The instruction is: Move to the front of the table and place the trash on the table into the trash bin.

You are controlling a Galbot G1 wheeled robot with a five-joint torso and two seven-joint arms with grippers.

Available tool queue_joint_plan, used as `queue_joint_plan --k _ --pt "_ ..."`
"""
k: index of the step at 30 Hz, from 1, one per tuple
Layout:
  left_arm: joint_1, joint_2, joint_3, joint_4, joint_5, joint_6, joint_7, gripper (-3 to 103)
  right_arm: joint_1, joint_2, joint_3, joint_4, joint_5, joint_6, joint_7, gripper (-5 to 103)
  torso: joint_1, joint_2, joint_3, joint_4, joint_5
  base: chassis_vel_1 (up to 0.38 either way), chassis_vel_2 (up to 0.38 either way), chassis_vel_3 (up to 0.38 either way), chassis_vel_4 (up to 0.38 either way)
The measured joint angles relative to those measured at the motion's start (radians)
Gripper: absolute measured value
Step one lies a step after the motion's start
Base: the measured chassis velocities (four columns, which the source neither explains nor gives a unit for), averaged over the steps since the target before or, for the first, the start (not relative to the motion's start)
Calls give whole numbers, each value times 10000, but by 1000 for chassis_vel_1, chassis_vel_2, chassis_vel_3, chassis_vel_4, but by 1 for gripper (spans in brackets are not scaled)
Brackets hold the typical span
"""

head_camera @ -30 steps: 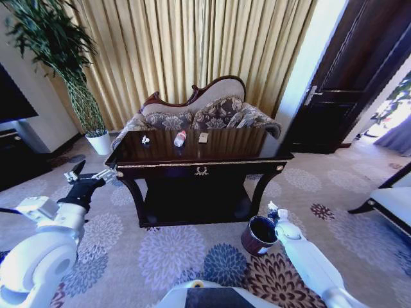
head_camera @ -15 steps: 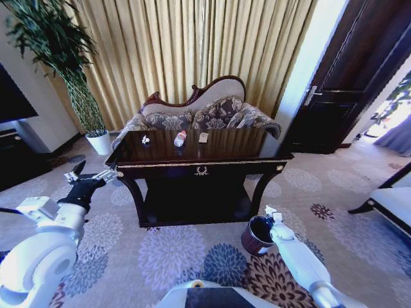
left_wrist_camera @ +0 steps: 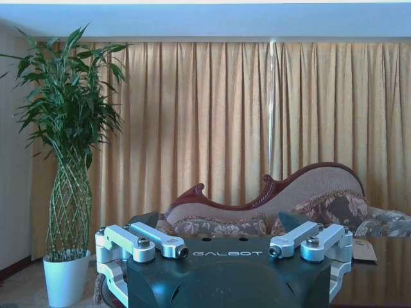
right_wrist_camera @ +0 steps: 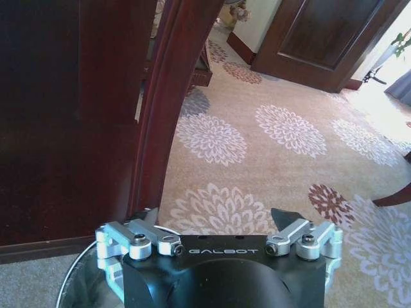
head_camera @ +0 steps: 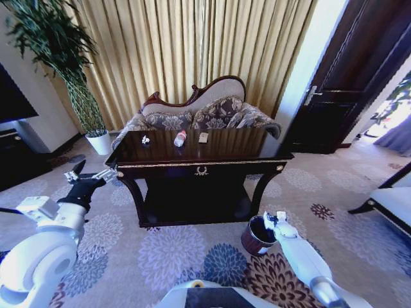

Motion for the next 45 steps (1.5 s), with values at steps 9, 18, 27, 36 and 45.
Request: queue_joint_plan --k 9,18,27,36,45 --pt "-12 -10 -36 0 -63 -11 0 100 -345 -71 164 443 104 -114 1 100 0 0 0 -1 0 0 0 0 0" --pt "-24 -97 -28 0 -69 -11 1 100 -489 -58 217 672 84 -222 -1 100 0 0 0 0 0 0 0 0 0" --pt "-46 -112 -22 0 -72 -3 0 100 -756 -157 277 1093 238 -387 -26 100 0 0 0 0 1 0 0 0 0" --pt "22 -198 -14 0 -18 2 1 100 -2058 -747 803 4766 1534 -398 -447 100 -1 0 0 -1 -1 0 0 0 0" --pt "92 -211 -41 0 79 -23 40 100 -3234 -1327 1865 8911 3077 -637 -446 100 -1 0 0 -3 -2 0 0 0 0"
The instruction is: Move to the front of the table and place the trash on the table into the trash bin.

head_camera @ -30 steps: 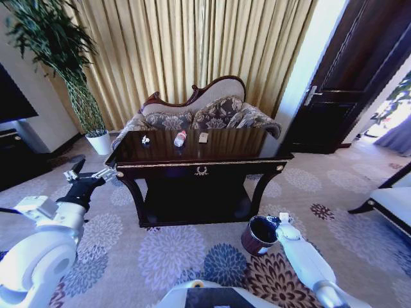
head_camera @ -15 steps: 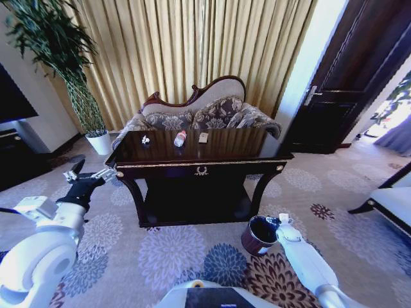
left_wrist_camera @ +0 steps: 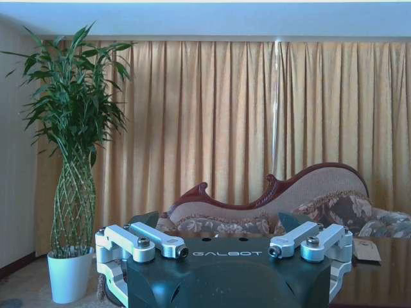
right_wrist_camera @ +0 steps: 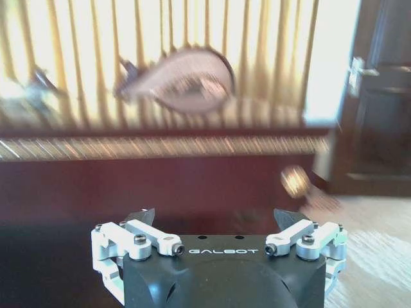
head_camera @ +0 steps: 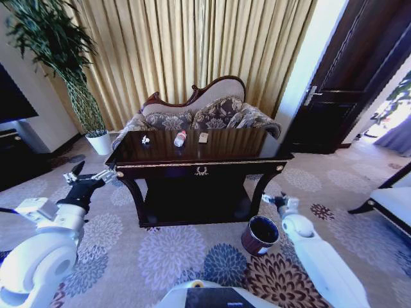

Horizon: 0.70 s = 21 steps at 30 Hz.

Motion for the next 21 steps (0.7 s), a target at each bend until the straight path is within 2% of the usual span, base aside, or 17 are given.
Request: queue_joint_plan --k 7,11,21 --pt "32 -186 207 0 232 -55 -12 100 -682 -185 713 3092 822 -125 32 100 0 0 0 3 0 0 0 0 0" --pt "70 -303 301 0 407 -139 44 100 -740 -275 800 3931 1092 -187 308 100 -1 0 -1 3 1 0 0 0 0" --pt "166 -359 305 0 535 -159 77 100 -785 -354 822 4277 839 -194 426 100 0 1 0 3 2 0 0 0 0"
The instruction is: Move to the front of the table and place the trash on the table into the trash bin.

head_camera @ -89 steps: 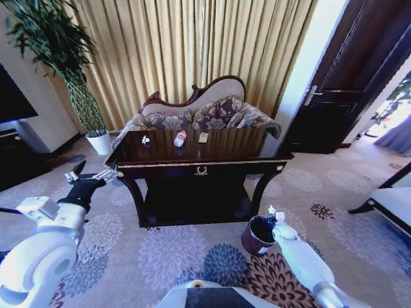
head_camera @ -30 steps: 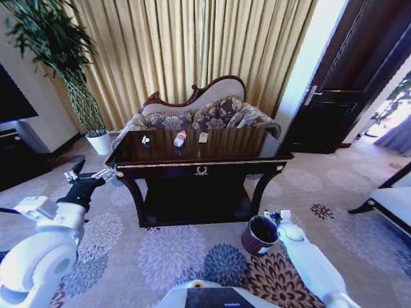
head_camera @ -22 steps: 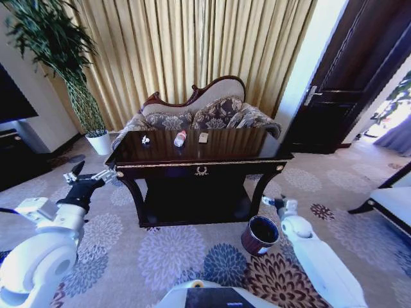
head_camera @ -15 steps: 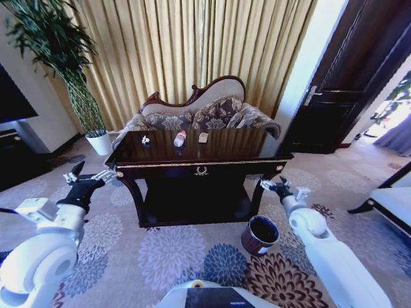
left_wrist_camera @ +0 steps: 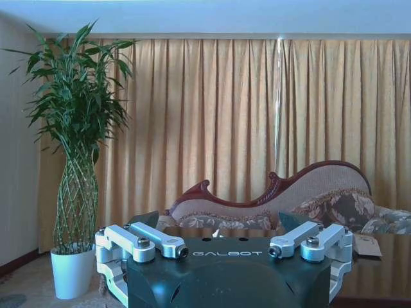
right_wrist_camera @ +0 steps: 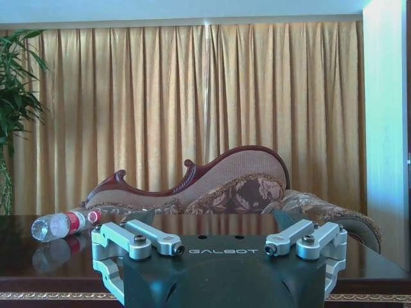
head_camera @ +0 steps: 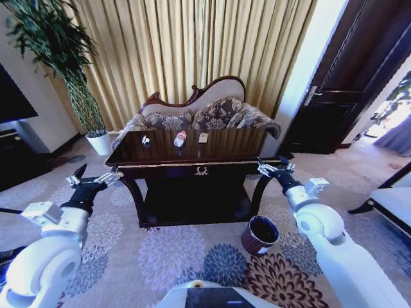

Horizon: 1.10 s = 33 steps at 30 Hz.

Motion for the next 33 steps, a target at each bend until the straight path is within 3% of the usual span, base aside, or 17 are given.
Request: queue_joint_plan --k 33 --pt "102 -47 -28 0 30 -7 23 100 53 -245 -243 31 19 178 -396 100 2 -1 1 0 -1 -50 46 48 -48"
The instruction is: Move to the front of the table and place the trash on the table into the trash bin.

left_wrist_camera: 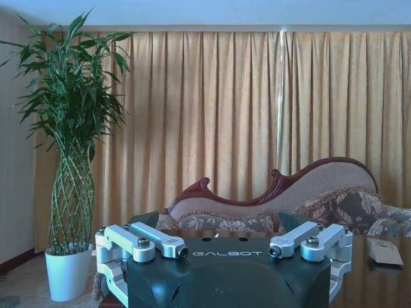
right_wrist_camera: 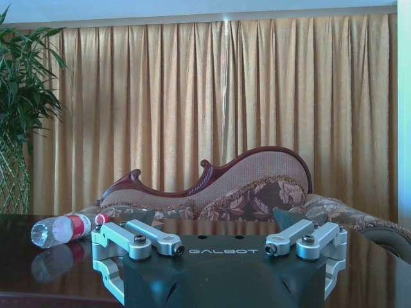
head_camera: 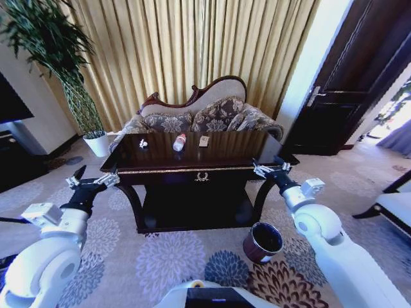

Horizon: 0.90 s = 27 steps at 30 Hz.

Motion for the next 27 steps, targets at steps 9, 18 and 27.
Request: queue_joint_plan --k 9,18,27 --pt "-2 -12 -1 0 1 2 2 100 86 -58 -88 -11 15 -20 23 100 0 0 0 1 0 -80 75 81 -78" --pt "3 -17 8 0 1 26 2 100 102 -41 -176 -15 4 -30 29 100 0 0 0 1 0 -81 85 86 -82" --pt "1 -26 18 0 1 31 1 100 165 -47 -263 -14 3 -44 38 100 0 0 0 1 0 -85 80 76 -74"
